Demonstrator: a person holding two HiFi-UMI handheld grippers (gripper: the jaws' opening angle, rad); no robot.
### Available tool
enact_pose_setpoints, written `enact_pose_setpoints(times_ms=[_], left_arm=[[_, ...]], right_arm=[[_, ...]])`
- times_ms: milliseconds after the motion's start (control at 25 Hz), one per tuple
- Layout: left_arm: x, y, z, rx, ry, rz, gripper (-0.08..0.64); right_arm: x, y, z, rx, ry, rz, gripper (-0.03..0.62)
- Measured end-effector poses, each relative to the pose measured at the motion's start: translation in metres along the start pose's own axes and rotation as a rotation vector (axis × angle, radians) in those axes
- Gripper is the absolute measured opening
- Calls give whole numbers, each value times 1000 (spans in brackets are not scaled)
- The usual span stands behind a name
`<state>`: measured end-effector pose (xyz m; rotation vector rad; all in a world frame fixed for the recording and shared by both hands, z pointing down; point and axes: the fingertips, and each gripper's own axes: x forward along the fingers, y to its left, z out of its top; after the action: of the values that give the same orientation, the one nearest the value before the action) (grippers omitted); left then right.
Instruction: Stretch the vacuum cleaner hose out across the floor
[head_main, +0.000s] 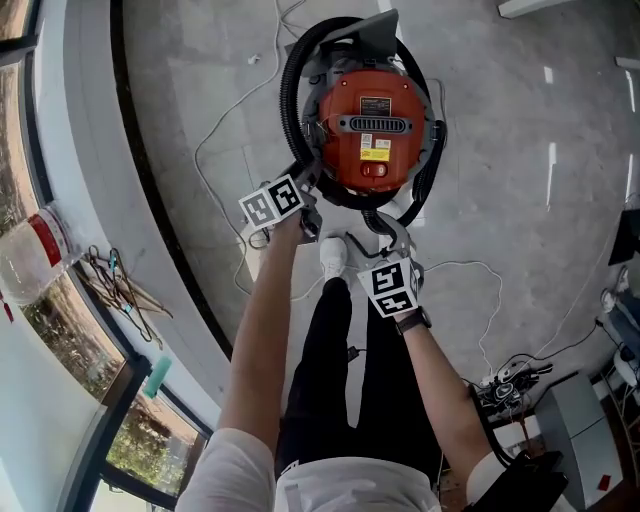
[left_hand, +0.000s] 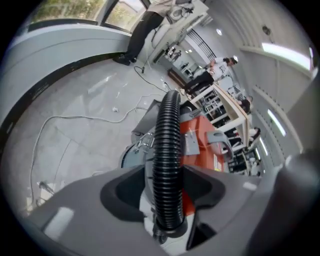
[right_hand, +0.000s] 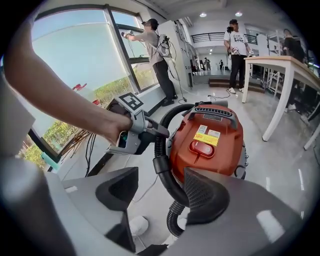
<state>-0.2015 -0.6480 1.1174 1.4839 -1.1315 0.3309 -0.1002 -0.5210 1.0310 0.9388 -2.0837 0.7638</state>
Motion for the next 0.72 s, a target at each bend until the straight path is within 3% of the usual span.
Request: enact_pose_setpoints(times_ms=[80, 280, 480, 720], left_arm=[[2, -4, -8, 42, 53, 14, 187], [-7, -16, -7, -3, 142, -26, 172], [-36, -38, 7, -22, 121, -80, 167], [-72, -58, 17, -70, 70, -169, 160]], right_arm=[[-1, -6, 0, 6, 4, -6, 281], [-7, -15, 19, 16, -5, -35, 282], [-2, -10, 28, -62, 2, -25, 332], [32, 22, 7, -126, 78, 36, 360]])
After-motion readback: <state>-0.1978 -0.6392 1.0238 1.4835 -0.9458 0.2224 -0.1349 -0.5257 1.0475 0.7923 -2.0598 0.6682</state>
